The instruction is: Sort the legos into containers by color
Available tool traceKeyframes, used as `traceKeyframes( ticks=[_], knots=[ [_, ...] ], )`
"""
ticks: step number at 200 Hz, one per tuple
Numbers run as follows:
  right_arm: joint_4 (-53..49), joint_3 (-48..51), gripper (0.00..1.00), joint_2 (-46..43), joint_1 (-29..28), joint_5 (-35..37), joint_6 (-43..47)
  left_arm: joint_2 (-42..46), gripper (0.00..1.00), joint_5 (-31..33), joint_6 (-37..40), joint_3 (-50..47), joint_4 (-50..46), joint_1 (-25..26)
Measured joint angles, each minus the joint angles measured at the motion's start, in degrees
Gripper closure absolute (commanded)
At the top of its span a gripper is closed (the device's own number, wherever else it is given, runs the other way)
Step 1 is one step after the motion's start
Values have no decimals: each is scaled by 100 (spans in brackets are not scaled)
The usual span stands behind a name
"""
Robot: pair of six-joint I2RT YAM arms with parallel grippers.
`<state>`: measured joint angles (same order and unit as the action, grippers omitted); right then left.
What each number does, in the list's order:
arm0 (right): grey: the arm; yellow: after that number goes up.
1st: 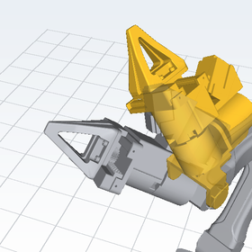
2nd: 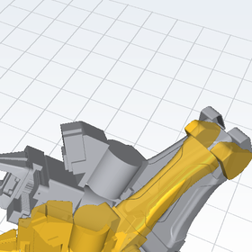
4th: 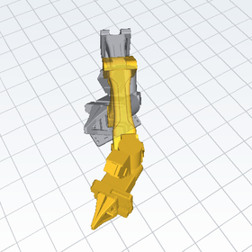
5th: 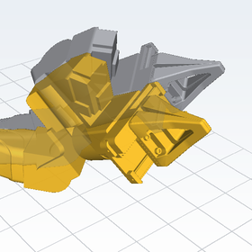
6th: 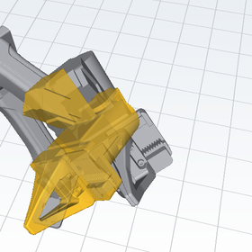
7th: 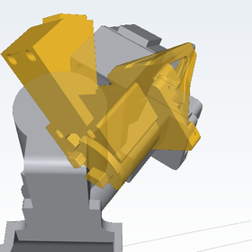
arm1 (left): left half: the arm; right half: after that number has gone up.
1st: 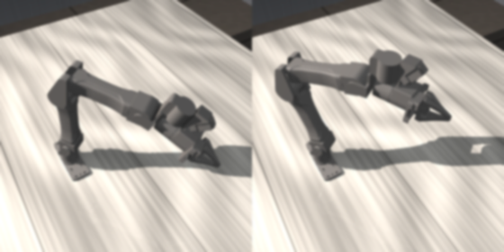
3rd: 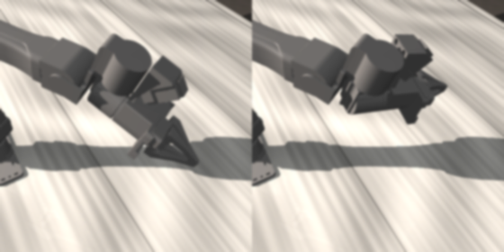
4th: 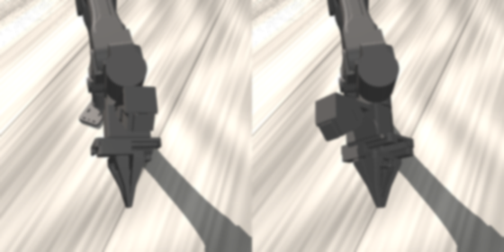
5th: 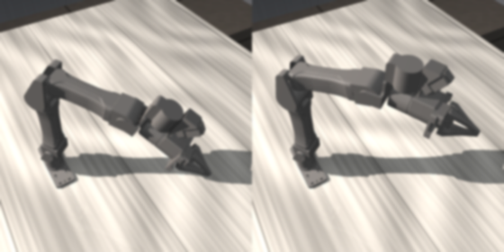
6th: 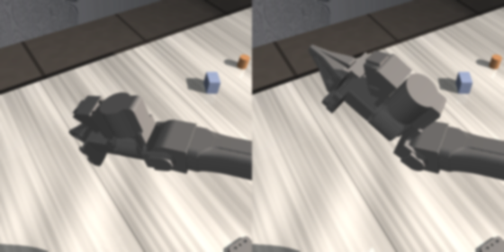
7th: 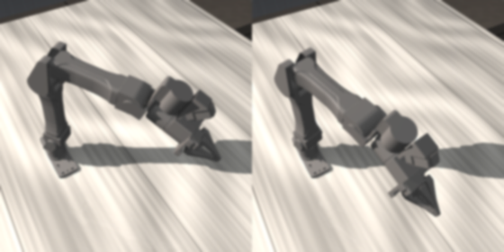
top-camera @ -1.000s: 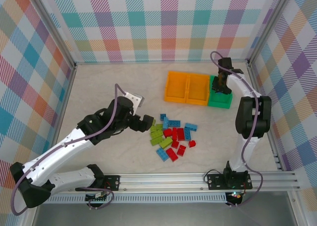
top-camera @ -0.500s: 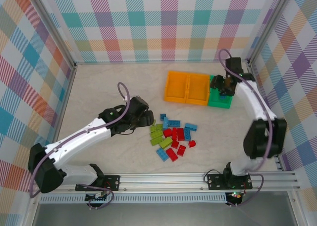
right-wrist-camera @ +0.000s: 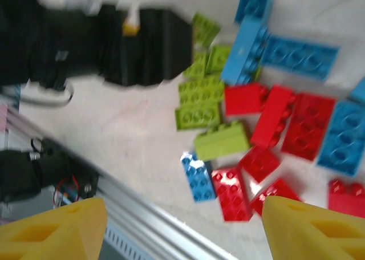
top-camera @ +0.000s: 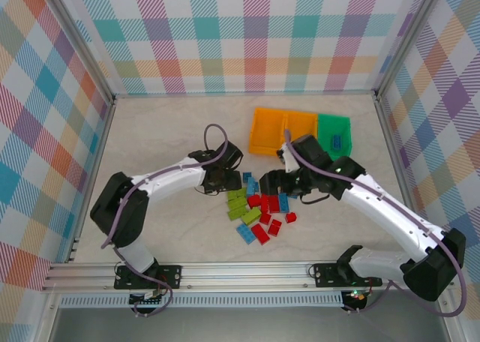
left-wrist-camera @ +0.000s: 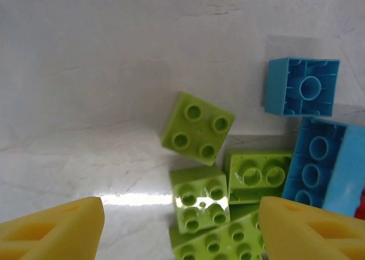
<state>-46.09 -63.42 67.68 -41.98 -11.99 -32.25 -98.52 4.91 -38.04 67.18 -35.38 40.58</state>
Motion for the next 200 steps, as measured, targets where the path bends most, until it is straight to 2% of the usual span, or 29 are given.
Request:
traceKeyframes(
  ticks=[19, 39, 75, 106, 162, 200],
  knots=[
    [-39, 0, 27, -2, -168, 72, -155, -310, 33, -90, 90, 153, 87, -50],
    [-17, 63, 26, -55, -190, 149, -297, -597, 42, -129, 197, 302, 140, -155],
    [-46, 293, 26, -280, -190, 240, -463, -876, 48, -247, 306, 389, 256, -273],
    [-79, 358, 26, -439, -190, 317, -570, -1032, 62, -299, 313, 428, 376, -291],
    [-162, 413, 25, -780, -190, 490, -745, -1073, 73, -299, 337, 509, 400, -302],
    [-160, 461, 24, -1001, -190, 638, -876, -800, 74, -380, 339, 664, 179, -284]
  ],
)
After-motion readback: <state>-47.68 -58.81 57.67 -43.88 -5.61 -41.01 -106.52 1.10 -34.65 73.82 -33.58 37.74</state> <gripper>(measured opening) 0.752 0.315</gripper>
